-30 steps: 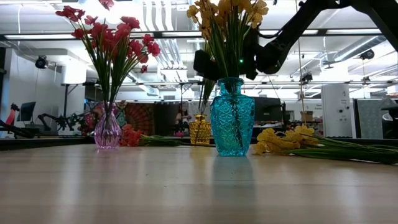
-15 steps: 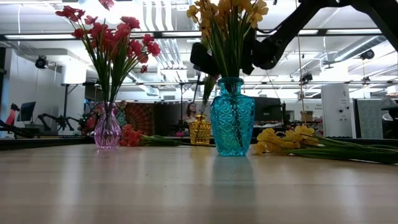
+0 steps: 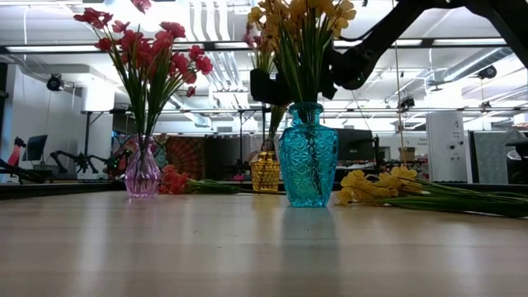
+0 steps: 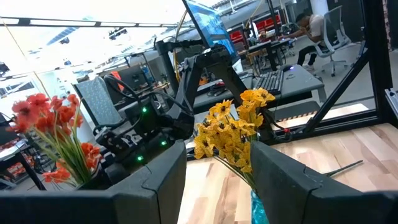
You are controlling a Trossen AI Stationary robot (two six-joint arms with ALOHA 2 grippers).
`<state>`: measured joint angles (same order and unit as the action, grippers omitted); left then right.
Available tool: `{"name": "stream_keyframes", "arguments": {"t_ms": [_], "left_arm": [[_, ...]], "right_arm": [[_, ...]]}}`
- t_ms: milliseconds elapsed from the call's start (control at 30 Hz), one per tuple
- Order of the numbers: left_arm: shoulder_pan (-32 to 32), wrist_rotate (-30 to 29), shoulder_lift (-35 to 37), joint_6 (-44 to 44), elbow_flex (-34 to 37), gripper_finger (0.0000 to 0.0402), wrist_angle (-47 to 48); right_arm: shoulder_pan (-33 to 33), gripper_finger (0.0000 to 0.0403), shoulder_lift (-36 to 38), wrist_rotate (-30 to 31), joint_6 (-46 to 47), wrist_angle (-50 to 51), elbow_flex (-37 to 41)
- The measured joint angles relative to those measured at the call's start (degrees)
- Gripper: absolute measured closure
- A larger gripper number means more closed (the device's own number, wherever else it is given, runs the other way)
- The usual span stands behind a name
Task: Sort flowers into vase by color
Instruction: Put the right orange flowers into the yellow vase
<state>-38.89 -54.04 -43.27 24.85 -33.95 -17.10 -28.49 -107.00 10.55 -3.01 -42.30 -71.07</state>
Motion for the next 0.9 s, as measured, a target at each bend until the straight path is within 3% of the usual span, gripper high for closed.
{"name": "stream_keyframes", "arguments": {"t_ms": [900], "left_arm": [[0.0, 0.0, 0.0, 0.1, 0.0, 0.024, 0.0]], "right_arm": [[-1.2, 0.039, -4.6, 0.0, 2.2, 0.5, -3.4]]}}
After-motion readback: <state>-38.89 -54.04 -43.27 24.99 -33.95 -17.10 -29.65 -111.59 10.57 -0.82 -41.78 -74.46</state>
